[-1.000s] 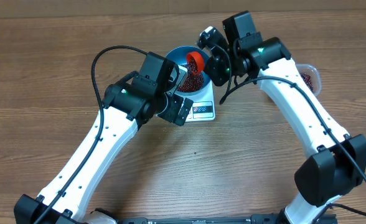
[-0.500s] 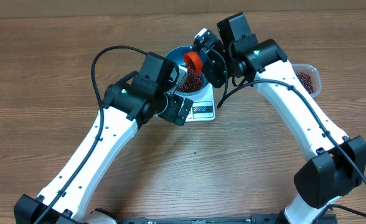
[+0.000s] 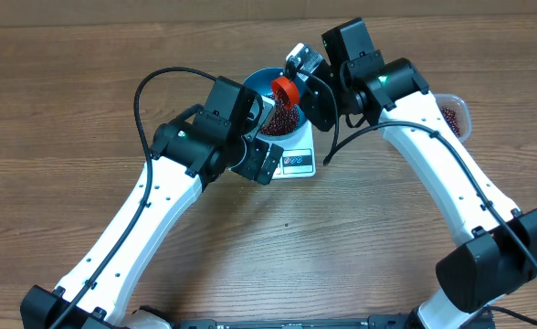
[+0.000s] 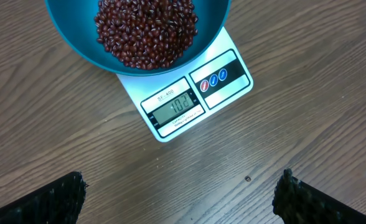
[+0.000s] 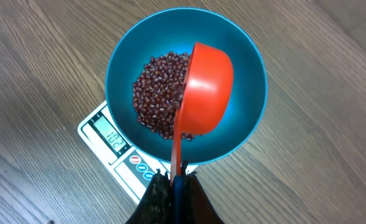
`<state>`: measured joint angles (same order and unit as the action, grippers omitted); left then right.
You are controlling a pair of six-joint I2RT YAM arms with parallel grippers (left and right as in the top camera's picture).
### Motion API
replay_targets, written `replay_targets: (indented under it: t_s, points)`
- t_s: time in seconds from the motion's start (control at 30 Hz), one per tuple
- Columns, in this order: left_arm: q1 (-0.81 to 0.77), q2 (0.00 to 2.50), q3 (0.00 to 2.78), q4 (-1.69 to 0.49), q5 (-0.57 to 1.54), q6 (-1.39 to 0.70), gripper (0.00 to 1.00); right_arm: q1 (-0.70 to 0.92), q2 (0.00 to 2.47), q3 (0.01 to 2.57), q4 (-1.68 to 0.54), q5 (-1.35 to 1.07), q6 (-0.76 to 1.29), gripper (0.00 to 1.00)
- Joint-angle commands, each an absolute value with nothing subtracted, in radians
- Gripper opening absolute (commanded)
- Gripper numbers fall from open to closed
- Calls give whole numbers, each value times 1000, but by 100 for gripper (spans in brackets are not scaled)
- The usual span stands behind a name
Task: Scoop item into bowl and weigh 150g on scale
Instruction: 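Tilt the red scoop with the right gripper to pour beans into the bowl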
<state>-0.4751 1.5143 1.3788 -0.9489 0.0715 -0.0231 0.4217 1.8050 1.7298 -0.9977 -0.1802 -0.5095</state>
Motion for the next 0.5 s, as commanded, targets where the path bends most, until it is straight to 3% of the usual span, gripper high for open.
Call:
replay_targets:
  t_s: [0.0,0.47]
  points:
    - [-470,1492,1375,-945,78,-30,100,438,1752,1763,-997,-163,-556,4]
    - [-470,1492,1375,-945,78,-30,100,492,1745,1763,-996,-9,-559,4]
